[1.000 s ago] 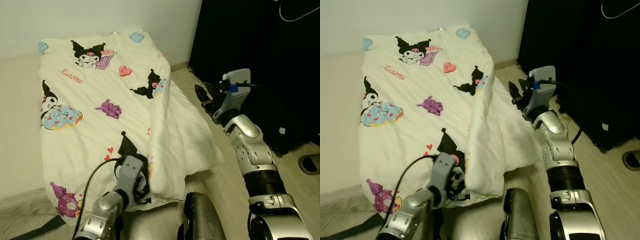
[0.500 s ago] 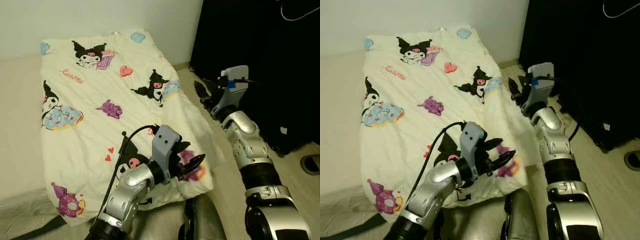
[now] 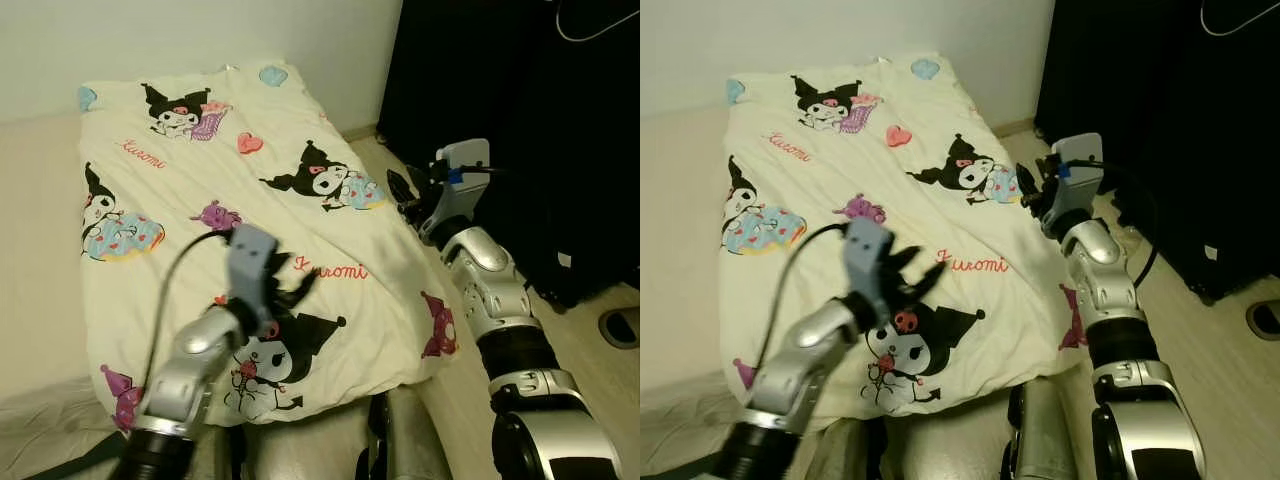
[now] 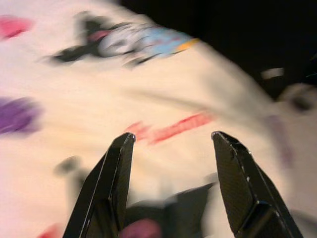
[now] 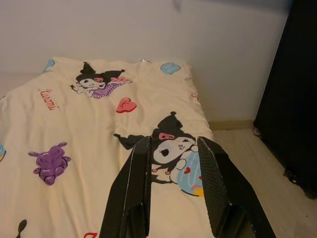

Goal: Clean up the room

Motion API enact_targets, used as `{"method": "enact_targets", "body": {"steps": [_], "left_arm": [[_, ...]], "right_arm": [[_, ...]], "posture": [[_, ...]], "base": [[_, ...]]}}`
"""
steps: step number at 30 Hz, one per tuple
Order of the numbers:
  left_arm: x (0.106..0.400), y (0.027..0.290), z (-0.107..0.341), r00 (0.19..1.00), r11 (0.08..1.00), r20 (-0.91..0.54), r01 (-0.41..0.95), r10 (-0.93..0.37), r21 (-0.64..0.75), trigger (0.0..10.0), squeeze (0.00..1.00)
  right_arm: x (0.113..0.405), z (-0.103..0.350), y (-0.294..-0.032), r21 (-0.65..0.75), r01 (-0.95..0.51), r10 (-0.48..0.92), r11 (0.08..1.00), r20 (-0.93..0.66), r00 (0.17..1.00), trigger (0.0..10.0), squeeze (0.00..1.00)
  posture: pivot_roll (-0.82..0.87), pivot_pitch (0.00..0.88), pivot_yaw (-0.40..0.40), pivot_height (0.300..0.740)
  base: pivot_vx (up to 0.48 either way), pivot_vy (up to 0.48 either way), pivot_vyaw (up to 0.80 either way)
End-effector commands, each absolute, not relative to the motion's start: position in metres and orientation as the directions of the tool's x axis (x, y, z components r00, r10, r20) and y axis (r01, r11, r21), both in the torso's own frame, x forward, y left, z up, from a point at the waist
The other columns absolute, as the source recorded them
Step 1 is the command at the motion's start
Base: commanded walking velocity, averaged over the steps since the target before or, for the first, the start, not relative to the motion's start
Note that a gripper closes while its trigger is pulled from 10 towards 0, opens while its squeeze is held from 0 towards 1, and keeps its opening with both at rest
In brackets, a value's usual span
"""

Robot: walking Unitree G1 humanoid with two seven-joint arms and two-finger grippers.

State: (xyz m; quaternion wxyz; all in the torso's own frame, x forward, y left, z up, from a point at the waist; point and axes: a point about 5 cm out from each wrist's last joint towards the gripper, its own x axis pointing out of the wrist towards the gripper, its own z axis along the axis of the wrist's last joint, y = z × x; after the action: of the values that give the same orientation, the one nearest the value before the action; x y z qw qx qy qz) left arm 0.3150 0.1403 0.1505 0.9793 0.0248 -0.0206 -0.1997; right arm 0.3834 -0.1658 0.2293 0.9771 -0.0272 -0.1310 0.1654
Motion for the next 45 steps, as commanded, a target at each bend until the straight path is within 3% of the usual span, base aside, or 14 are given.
{"method": "enact_targets", "body": {"steps": [1,2,3,4,7,8,9,10,12,21,30,45], "left_arm": [[0.313,0.162,0.135,0.955,0.953,-0.035,0.295,-0.294,0.072,10.0,0.00],[0.308,0.184,0.127,0.977,0.972,-0.071,0.209,-0.202,0.110,10.0,0.00],[0.308,0.184,0.127,0.977,0.972,-0.071,0.209,-0.202,0.110,10.0,0.00],[0.300,0.208,0.118,0.991,0.989,-0.106,0.096,-0.084,0.110,10.0,0.00],[0.293,0.220,0.111,0.992,0.992,-0.123,0.042,-0.027,0.118,10.0,0.00],[0.281,0.236,0.101,0.986,0.988,-0.138,-0.073,0.093,0.139,10.0,0.00],[0.281,0.236,0.101,0.986,0.988,-0.138,-0.073,0.093,0.139,10.0,0.00],[0.269,0.249,0.089,0.957,0.969,-0.166,-0.218,0.236,0.119,10.0,0.00],[0.263,0.250,0.082,0.943,0.962,-0.193,-0.256,0.271,0.099,10.0,0.00],[0.253,0.238,0.072,0.932,0.944,-0.168,-0.299,0.320,0.139,10.0,0.00],[0.251,0.220,0.077,0.959,0.957,-0.082,-0.261,0.272,0.131,10.0,0.00],[0.258,0.210,0.078,0.964,0.959,-0.052,-0.254,0.262,0.122,10.0,0.00]], "right_arm": [[0.382,0.223,-0.163,-0.109,-0.322,0.339,0.940,0.229,0.912,10.0,0.00],[0.381,0.215,-0.164,-0.109,-0.311,0.326,0.944,0.185,0.927,10.0,0.00],[0.381,0.215,-0.164,-0.109,-0.311,0.326,0.944,0.185,0.927,10.0,0.00],[0.379,0.192,-0.166,-0.131,-0.281,0.292,0.951,0.069,0.954,10.0,0.00],[0.375,0.174,-0.166,-0.120,-0.265,0.267,0.957,-0.006,0.964,10.0,0.00],[0.365,0.147,-0.162,-0.089,-0.247,0.241,0.965,-0.080,0.967,10.0,0.00],[0.365,0.147,-0.162,-0.089,-0.247,0.241,0.965,-0.080,0.967,10.0,0.00],[0.352,0.123,-0.157,-0.077,-0.237,0.226,0.969,-0.130,0.966,10.0,0.00],[0.344,0.112,-0.153,-0.088,-0.235,0.222,0.968,-0.137,0.965,10.0,0.00],[0.322,0.094,-0.148,-0.093,-0.230,0.219,0.969,-0.116,0.969,10.0,0.00],[0.296,0.079,-0.138,-0.062,-0.264,0.257,0.963,-0.102,0.961,10.0,0.00],[0.291,0.082,-0.132,-0.057,-0.263,0.259,0.963,-0.072,0.963,10.0,0.00]], "posture": [[-0.06,0.246,0.015,0.583],[-0.07,0.237,0.016,0.583],[-0.07,0.237,0.016,0.583],[-0.07,0.225,0.011,0.583],[-0.06,0.220,0.009,0.583],[-0.07,0.196,0.002,0.583],[-0.07,0.196,0.002,0.583],[-0.07,0.183,0.000,0.583],[-0.06,0.173,-0.001,0.583],[-0.08,0.132,0.003,0.583],[-0.08,0.102,0.008,0.591],[-0.08,0.057,0.014,0.641]], "base": [[0.000,0.000,0.00],[0.000,0.000,0.00],[0.000,0.000,0.00],[0.000,0.000,0.00],[0.000,0.000,0.00],[0.000,0.000,0.00],[0.000,0.000,0.00],[0.000,0.000,0.00],[0.000,0.000,0.00],[0.000,0.000,0.00],[0.000,0.000,0.00],[0.000,0.000,0.00]]}}
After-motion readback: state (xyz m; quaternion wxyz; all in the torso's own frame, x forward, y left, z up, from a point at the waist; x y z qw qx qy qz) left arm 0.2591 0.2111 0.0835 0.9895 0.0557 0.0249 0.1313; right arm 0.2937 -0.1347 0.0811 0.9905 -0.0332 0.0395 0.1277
